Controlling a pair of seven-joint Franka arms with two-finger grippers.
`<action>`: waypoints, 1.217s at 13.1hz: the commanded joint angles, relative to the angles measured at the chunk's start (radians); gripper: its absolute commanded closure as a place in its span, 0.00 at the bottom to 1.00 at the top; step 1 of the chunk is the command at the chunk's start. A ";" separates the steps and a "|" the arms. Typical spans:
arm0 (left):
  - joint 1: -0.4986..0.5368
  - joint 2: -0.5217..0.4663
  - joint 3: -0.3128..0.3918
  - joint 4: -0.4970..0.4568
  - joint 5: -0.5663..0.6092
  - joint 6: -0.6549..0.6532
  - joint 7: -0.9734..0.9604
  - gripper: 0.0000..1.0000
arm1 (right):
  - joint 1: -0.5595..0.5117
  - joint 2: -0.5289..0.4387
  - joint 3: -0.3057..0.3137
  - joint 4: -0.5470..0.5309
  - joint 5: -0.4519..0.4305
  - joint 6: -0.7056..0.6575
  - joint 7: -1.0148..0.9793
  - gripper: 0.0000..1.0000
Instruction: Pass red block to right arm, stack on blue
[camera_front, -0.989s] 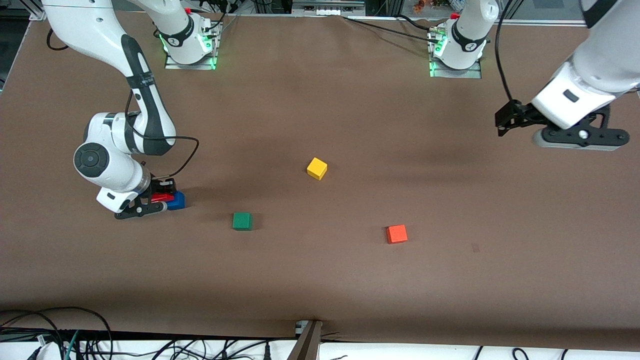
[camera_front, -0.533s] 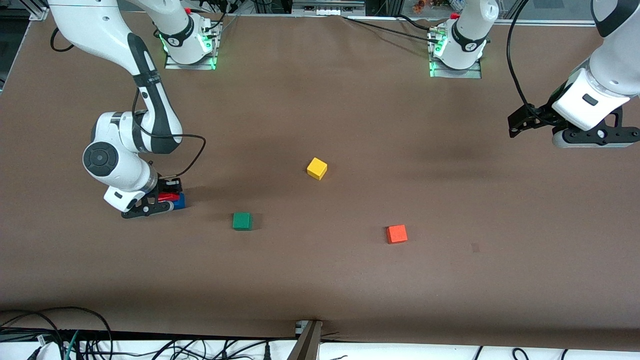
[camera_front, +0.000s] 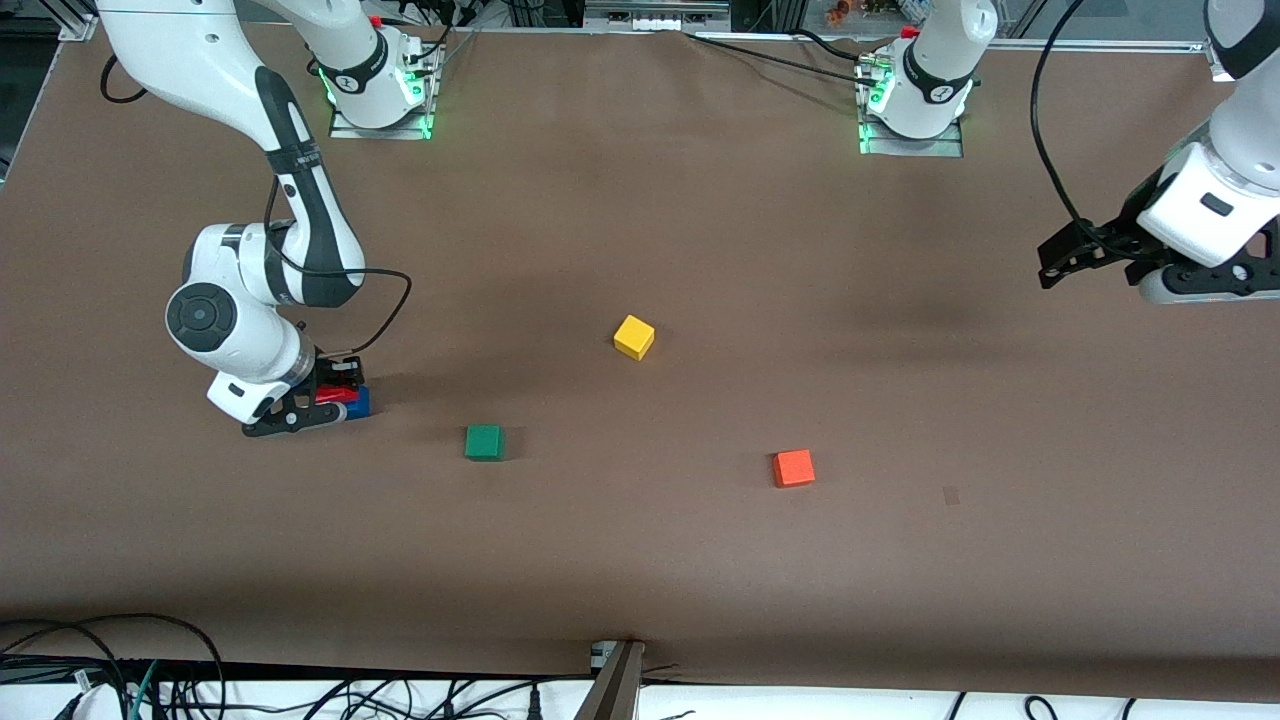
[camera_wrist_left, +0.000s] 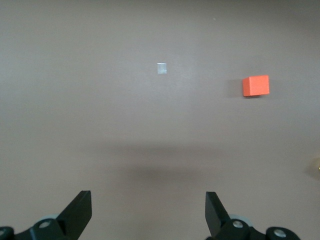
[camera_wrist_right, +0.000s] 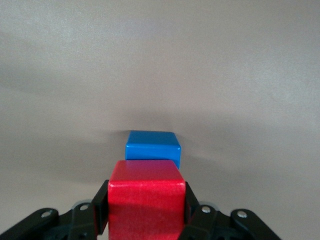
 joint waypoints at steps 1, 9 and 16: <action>0.012 -0.030 0.001 -0.019 -0.020 -0.018 -0.003 0.00 | 0.005 -0.015 -0.003 -0.025 -0.024 0.026 0.022 1.00; 0.013 -0.030 -0.007 0.019 -0.011 -0.092 0.011 0.00 | 0.005 -0.010 -0.005 -0.025 -0.033 0.031 0.020 1.00; 0.013 -0.030 -0.011 0.021 -0.011 -0.092 0.011 0.00 | 0.003 -0.009 -0.011 -0.025 -0.041 0.037 0.020 1.00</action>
